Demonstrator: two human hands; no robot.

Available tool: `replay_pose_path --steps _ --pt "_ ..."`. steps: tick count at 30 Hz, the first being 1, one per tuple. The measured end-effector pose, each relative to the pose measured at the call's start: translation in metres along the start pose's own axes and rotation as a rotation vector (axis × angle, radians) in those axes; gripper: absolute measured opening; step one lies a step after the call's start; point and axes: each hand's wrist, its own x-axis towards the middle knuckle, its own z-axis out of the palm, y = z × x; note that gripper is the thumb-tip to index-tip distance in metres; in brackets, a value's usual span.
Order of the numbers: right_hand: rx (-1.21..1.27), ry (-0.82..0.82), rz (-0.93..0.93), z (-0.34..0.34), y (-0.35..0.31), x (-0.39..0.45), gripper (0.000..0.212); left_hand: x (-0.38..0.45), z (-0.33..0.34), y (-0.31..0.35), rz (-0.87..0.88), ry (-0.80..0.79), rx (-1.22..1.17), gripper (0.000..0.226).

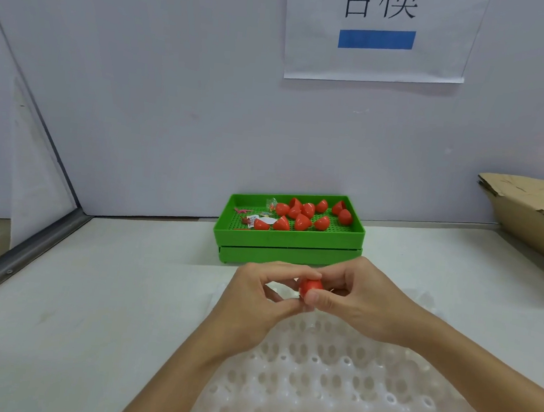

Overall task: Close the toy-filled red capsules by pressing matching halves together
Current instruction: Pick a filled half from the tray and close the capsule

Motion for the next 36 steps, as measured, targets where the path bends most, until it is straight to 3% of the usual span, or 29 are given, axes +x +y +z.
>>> replay_pose_path --steps 4,7,12,14,18,24,29,31,36 --pt "-0.022 0.0 0.009 0.002 0.0 0.0 0.034 0.001 -0.002 0.001 -0.025 0.092 -0.08 0.015" --pt "0.004 0.064 0.061 0.001 0.004 0.003 0.055 0.004 -0.005 0.001 -0.154 0.272 -0.274 0.023" --pt "0.03 0.076 0.06 0.002 0.005 0.002 0.041 0.005 -0.009 0.0 -0.244 0.371 -0.392 0.042" --pt "0.031 0.085 0.074 0.002 0.005 0.003 0.044 0.005 -0.009 0.001 -0.239 0.363 -0.41 0.04" --pt "0.058 0.078 0.034 0.001 0.005 0.002 0.027 0.004 -0.008 0.0 -0.191 0.315 -0.287 0.019" --pt "0.04 -0.006 -0.006 0.001 0.003 0.0 0.035 0.0 -0.001 -0.001 -0.064 0.111 0.012 0.036" --pt "-0.005 0.046 -0.01 0.003 0.004 0.001 0.012 -0.001 -0.001 0.0 -0.01 0.029 0.108 0.045" --pt "0.08 0.108 0.001 0.0 0.002 0.002 0.007 -0.001 -0.002 0.0 -0.026 0.04 0.092 0.05" --pt "0.525 0.313 0.128 -0.016 -0.007 0.008 0.017 -0.002 -0.002 0.0 -0.079 0.089 0.07 0.054"
